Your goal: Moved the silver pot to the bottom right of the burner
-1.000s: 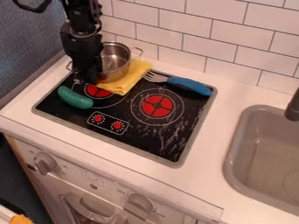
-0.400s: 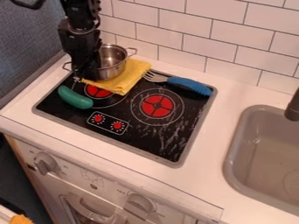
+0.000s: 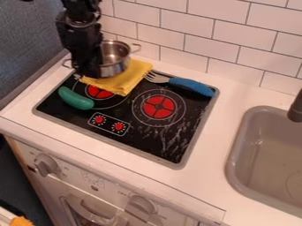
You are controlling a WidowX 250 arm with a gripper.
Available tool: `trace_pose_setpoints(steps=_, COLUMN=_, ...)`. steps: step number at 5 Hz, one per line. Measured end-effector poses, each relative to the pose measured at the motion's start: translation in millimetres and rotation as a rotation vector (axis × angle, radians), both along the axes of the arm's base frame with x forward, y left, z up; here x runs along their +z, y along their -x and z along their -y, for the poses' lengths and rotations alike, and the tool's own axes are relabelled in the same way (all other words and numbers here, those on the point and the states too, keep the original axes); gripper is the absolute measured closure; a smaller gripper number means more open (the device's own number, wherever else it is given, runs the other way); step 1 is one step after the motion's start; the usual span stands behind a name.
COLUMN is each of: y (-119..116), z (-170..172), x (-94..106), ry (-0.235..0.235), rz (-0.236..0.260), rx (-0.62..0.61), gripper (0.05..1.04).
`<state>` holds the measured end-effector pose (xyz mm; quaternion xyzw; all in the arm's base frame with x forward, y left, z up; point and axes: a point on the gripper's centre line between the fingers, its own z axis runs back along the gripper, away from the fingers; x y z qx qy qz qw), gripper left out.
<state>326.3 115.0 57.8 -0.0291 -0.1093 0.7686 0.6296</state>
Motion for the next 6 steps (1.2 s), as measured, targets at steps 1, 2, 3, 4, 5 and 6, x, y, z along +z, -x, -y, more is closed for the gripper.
trace_pose_setpoints(steps=1, y=11.1, z=35.7, x=0.7, ry=0.011, rz=0.004, rx=-0.076, gripper=1.011)
trace_pose_setpoints(steps=2, y=27.2, z=73.3, x=-0.1, ry=0.013, rz=0.004, rx=-0.149, gripper=1.011)
trace_pose_setpoints(steps=3, y=39.8, z=102.5, x=-4.0, ry=0.017, rz=0.003, rx=-0.194, gripper=1.011)
trace_pose_setpoints(steps=4, y=48.9, z=127.9, x=-7.2, ry=0.019, rz=0.008, rx=-0.239, gripper=1.011)
trace_pose_setpoints(steps=5, y=60.4, z=141.4, x=-14.8, ry=-0.002, rz=-0.020, rx=-0.262, gripper=1.011)
trace_pose_setpoints(steps=6, y=64.2, z=144.1, x=-24.1, ry=0.001, rz=-0.040, rx=-0.283, gripper=1.011)
